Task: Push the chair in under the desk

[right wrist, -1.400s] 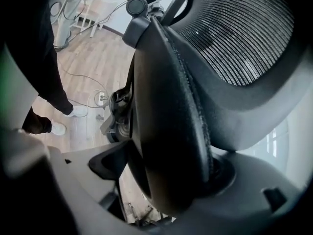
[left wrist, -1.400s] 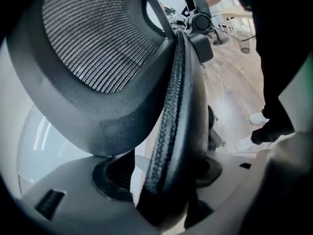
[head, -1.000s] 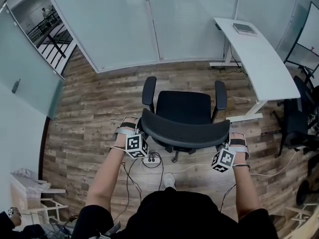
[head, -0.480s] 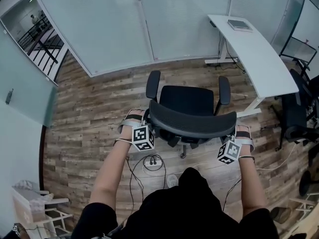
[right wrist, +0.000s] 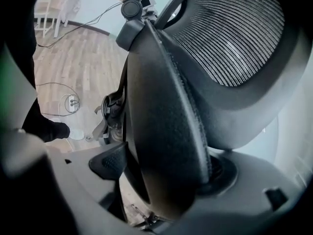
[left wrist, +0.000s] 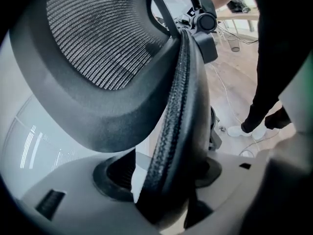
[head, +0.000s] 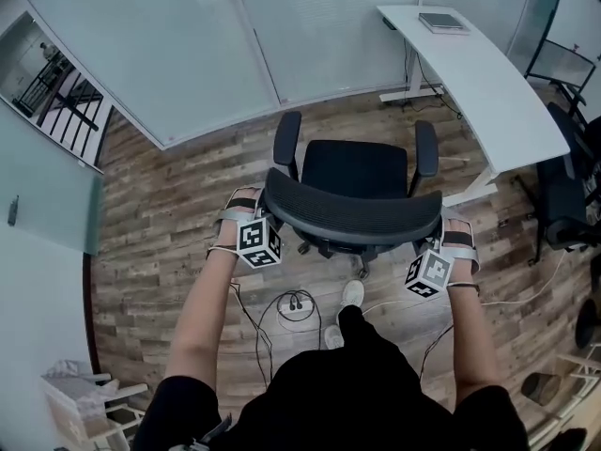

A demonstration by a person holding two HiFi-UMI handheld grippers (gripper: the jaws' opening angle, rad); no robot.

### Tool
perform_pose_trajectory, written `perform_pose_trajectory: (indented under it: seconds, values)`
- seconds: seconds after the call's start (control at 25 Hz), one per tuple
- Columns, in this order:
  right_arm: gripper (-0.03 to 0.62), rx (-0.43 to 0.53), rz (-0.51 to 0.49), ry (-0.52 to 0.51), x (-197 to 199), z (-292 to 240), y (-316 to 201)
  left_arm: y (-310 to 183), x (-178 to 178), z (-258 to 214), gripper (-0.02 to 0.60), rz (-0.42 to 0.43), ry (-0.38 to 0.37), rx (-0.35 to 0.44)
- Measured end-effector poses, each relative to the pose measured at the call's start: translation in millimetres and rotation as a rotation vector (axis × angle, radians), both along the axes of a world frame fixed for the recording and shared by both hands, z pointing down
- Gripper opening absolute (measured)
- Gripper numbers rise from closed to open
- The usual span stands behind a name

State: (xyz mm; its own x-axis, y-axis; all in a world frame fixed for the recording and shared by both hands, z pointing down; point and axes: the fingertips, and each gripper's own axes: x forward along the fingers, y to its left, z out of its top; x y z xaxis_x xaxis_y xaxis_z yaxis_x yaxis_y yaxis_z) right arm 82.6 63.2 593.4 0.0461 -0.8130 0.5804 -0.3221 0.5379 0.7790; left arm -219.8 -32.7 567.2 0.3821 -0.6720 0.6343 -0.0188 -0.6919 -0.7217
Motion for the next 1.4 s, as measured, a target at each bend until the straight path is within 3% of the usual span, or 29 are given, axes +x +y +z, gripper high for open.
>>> perform_pose_trajectory:
  seconds: [0.28, 0.72, 1.4]
  values:
    - [0.405, 0.013, 0.016, 0.011, 6.1, -1.5, -48.9, -50.0, 7.9, 0.8, 0.290, 0.029, -0.002, 0.005]
    - [0.410, -0.062, 0.068, 0.016, 2.4, 6.6, -88.6, -119.9, 14.5, 2.1, 0.291, 0.095, -0.003, 0.013]
    - [0.425, -0.027, 0.108, 0.003, 40.1, 7.8, -161.6, -200.9, 57.8, 4.8, 0.298, 0.123, -0.004, 0.006]
